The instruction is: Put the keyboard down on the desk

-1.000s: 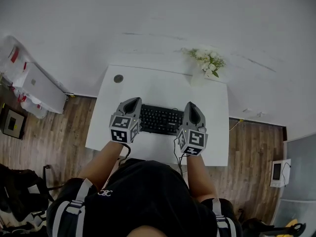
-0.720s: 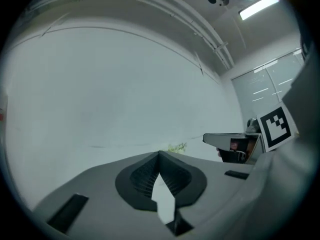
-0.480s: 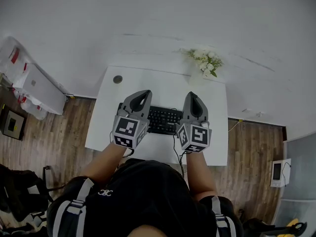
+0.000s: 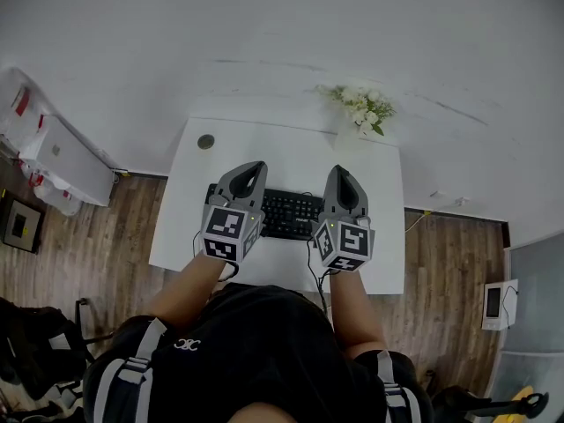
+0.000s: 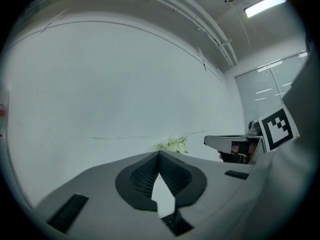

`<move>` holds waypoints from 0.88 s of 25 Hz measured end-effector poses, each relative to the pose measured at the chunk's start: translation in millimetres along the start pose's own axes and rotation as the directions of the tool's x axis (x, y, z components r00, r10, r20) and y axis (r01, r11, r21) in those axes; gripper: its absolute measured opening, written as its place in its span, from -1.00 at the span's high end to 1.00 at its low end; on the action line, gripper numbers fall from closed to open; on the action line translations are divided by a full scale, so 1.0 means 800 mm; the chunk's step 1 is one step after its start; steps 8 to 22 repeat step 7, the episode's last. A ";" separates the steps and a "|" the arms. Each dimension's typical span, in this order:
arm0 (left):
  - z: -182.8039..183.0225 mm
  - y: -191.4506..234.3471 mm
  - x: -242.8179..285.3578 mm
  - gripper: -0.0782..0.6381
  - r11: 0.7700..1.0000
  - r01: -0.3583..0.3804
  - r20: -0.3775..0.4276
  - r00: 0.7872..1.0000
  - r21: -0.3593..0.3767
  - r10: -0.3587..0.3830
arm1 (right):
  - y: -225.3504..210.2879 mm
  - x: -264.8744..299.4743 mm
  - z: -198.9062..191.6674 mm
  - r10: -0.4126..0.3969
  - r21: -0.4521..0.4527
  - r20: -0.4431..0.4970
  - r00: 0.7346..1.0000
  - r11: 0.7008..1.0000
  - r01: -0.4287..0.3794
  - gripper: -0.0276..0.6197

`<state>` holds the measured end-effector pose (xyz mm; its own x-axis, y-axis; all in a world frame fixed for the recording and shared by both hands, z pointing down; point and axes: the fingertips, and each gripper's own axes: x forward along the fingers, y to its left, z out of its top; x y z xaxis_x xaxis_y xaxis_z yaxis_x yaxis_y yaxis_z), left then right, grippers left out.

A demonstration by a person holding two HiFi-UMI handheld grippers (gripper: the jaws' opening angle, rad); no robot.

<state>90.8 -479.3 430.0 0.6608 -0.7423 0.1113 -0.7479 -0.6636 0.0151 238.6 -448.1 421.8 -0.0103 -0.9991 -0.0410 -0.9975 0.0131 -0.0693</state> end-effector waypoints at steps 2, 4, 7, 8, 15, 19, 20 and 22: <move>-0.004 0.002 0.002 0.78 1.000 -0.006 -0.008 1.000 -0.008 0.006 | -0.004 0.000 -0.005 -0.005 0.000 -0.010 1.000 1.000 0.005 0.91; -0.006 0.003 0.004 0.78 1.000 -0.009 -0.014 1.000 -0.016 0.009 | -0.005 0.001 -0.009 -0.007 -0.001 -0.021 1.000 1.000 0.007 0.91; -0.006 0.005 0.007 0.78 1.000 -0.010 -0.015 1.000 -0.020 0.010 | -0.007 0.003 -0.014 -0.007 0.009 -0.032 0.999 1.000 0.007 0.91; -0.006 0.005 0.007 0.78 1.000 -0.010 -0.015 1.000 -0.020 0.010 | -0.007 0.003 -0.014 -0.007 0.009 -0.032 0.999 1.000 0.007 0.91; -0.006 0.005 0.007 0.78 1.000 -0.010 -0.015 1.000 -0.020 0.010 | -0.007 0.003 -0.014 -0.007 0.009 -0.032 0.999 1.000 0.007 0.91; -0.006 0.005 0.007 0.78 1.000 -0.010 -0.015 1.000 -0.020 0.010 | -0.007 0.003 -0.014 -0.007 0.009 -0.032 0.999 1.000 0.007 0.91; -0.006 0.005 0.007 0.78 1.000 -0.010 -0.015 1.000 -0.020 0.010 | -0.007 0.003 -0.014 -0.007 0.009 -0.032 0.999 1.000 0.007 0.91; -0.006 0.005 0.007 0.78 1.000 -0.010 -0.015 1.000 -0.020 0.010 | -0.007 0.003 -0.014 -0.007 0.009 -0.032 0.999 1.000 0.007 0.91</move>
